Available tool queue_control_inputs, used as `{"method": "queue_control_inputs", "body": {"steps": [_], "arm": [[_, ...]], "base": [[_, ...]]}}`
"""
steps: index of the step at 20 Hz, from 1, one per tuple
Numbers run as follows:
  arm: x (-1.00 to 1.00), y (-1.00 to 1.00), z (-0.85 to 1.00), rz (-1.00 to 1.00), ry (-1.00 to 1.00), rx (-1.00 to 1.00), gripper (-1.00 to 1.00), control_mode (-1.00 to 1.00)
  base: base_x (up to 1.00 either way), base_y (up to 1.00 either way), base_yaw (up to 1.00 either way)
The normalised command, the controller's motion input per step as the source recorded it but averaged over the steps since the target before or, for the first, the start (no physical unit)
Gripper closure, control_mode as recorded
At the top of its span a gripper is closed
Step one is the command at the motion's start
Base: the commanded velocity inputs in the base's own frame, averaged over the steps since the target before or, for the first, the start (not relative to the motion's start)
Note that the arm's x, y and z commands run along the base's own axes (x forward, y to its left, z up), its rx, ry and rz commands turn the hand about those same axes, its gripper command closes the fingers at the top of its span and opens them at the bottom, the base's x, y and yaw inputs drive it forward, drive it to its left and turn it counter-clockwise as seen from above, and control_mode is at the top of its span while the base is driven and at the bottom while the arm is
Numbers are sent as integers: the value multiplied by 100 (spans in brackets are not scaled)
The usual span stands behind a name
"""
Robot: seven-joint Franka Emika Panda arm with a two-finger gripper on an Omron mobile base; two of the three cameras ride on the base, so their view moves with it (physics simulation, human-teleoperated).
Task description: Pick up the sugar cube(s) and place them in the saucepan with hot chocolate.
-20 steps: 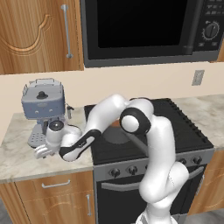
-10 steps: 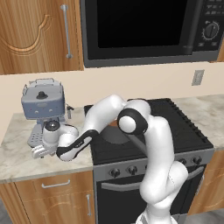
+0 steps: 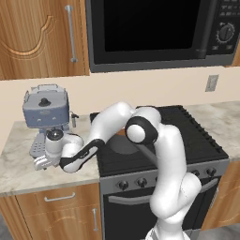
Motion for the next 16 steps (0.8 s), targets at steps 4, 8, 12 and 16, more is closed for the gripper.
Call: {"method": "queue_control_inputs", "body": {"steps": [4,8,12,16], "arm": [[-3,0,-13,0,0,0,100,-100],[-4,0,-9,0,0,0,100,-100],[-6,0,-5,0,0,0,100,-100],[-3,0,-1,0,1,0,100,-100]], "base": [[0,0,0],[0,0,0],[0,0,0],[0,0,0]]}}
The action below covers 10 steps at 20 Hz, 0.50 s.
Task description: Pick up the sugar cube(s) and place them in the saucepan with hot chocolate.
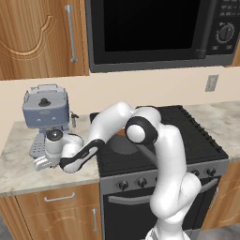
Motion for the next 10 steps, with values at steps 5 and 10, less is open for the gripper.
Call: {"method": "queue_control_inputs", "body": {"steps": [5,10], "arm": [[0,0,0,0,1,0,100,-100],[-21,-5,2,0,-1,0,100,-100]], "base": [[0,0,0],[0,0,0]]}}
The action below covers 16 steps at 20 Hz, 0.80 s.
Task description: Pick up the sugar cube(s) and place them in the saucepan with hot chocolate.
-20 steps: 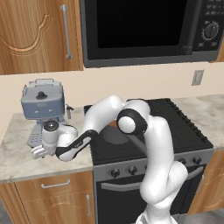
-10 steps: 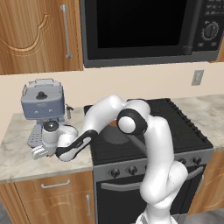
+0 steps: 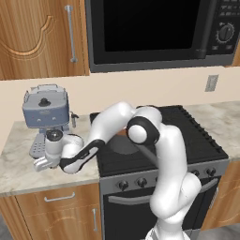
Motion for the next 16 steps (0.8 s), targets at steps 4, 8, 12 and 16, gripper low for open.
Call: {"method": "queue_control_inputs", "body": {"steps": [4,8,12,16], "arm": [[-47,-17,37,0,-8,0,100,-100],[-35,-6,61,0,-10,0,100,-100],[-6,-1,67,0,-7,0,100,-100],[-11,-11,76,0,-2,0,100,-100]], "base": [[0,0,0],[0,0,0],[0,0,0],[0,0,0]]}}
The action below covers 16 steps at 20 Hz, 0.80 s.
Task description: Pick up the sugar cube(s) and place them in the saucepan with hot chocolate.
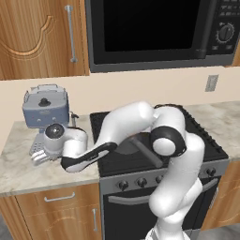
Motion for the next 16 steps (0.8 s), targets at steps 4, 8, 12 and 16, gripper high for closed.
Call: {"method": "queue_control_inputs", "body": {"steps": [4,8,12,16], "arm": [[-47,-34,62,0,0,0,100,-100],[-68,-36,32,0,1,0,100,-100],[-54,-35,35,0,0,0,100,-100],[-23,-50,61,0,1,0,100,-100]], "base": [[0,0,0],[0,0,0],[0,0,0],[0,0,0]]}}
